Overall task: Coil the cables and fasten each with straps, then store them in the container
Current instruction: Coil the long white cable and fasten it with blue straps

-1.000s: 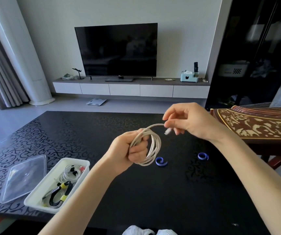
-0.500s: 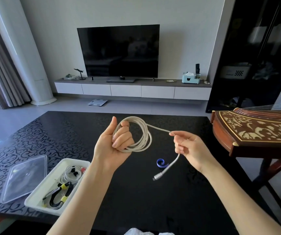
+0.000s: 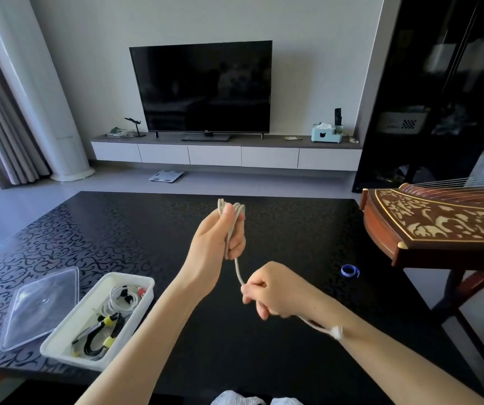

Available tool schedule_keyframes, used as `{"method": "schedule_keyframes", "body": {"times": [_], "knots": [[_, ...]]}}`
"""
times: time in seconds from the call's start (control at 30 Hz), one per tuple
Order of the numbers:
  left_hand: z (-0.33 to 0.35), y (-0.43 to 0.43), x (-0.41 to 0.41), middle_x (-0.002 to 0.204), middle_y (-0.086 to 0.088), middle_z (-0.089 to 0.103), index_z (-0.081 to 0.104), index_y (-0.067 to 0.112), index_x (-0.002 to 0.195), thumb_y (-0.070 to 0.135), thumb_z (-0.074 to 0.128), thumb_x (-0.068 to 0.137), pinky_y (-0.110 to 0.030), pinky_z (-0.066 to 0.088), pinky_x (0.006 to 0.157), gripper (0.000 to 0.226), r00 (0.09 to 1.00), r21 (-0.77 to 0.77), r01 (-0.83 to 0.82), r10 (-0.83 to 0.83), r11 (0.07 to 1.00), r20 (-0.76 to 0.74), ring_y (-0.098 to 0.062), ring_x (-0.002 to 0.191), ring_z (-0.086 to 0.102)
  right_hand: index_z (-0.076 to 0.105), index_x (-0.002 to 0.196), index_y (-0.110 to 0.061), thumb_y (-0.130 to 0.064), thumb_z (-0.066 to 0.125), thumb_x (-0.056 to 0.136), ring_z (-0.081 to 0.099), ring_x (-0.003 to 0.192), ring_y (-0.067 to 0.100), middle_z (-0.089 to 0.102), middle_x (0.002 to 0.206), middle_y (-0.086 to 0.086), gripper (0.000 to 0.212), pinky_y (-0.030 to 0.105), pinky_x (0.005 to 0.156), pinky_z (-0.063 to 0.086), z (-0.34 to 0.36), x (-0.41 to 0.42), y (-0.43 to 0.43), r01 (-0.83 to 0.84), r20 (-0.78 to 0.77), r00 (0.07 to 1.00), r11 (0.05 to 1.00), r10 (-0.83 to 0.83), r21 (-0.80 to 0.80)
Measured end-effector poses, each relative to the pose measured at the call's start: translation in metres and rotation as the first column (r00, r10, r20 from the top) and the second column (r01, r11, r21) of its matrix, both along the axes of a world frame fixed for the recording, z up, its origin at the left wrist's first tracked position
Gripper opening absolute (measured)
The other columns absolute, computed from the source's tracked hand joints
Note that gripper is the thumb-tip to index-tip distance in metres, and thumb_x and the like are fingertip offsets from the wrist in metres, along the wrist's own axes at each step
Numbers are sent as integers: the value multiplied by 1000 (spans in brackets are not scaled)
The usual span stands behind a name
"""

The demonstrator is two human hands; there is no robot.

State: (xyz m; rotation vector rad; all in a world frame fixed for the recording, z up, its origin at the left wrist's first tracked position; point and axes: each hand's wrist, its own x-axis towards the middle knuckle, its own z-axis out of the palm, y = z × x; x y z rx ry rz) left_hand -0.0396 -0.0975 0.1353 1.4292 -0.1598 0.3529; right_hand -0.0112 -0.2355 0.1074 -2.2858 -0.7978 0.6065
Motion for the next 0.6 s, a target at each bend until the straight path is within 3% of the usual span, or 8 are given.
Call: {"method": "schedule_keyframes", "body": {"times": [0.1, 0.2, 0.3, 0.37, 0.43, 0.5, 0.6], "knots": [[-3, -8, 0, 53, -1, 38, 46, 7, 80, 25, 33, 102, -23, 32, 46, 31, 997, 107, -57, 50, 993, 62, -13, 45, 33, 66, 91, -4, -28, 47, 99, 43, 35, 5, 55, 53, -1, 31, 19, 39, 36, 18, -6, -4, -49, -375, 916, 969, 139, 240], [-6, -12, 1, 53, 0, 40, 46, 7, 83, 22, 33, 103, -23, 35, 49, 28, 988, 164, -119, 100, 979, 117, -14, 47, 36, 62, 89, 0, -18, 45, 99, 36, 34, 4, 47, 49, -3, 27, 15, 33, 31, 24, -5, -8, 105, -641, 735, 898, 219, 427], [-4, -16, 2, 51, 5, 42, 46, 5, 83, 21, 34, 102, -27, 39, 50, 27, 978, 267, -174, 134, 948, 162, -14, 47, 40, 61, 82, 1, -11, 50, 91, 37, 31, 4, 46, 50, -2, 19, 13, 29, 33, 22, -7, -8, 373, -847, 420, 789, 325, 488], [-2, -17, 2, 51, 6, 43, 46, 3, 84, 22, 35, 101, -31, 40, 52, 28, 975, 315, -189, 141, 930, 169, -14, 48, 42, 62, 84, 7, -3, 53, 88, 40, 31, 6, 48, 52, 3, 15, 15, 28, 34, 18, -7, -9, 549, -884, 197, 699, 424, 458], [-2, -15, 2, 52, 6, 44, 47, 7, 85, 26, 35, 100, -32, 41, 53, 27, 979, 317, -170, 122, 933, 166, -16, 50, 43, 63, 91, 13, 2, 52, 87, 44, 33, 8, 51, 53, 7, 16, 17, 28, 36, 17, -10, -12, 639, -859, 74, 637, 507, 431], [-4, -13, 2, 54, 5, 46, 48, 6, 88, 30, 36, 99, -34, 42, 53, 29, 985, 328, -134, 90, 935, 144, -16, 51, 43, 63, 96, 14, 3, 48, 88, 44, 35, 8, 51, 55, 8, 20, 17, 30, 36, 19, -15, -16, 647, -870, 122, 626, 478, 435], [-12, -11, 2, 54, 5, 46, 46, -4, 88, 25, 37, 100, -30, 41, 50, 32, 988, 379, -156, 138, 912, 76, -11, 49, 43, 65, 103, 14, 3, 44, 83, 42, 40, 7, 56, 62, 11, 31, 16, 34, 35, 27, -23, -27, 553, -851, 440, 660, 287, 509]]}}
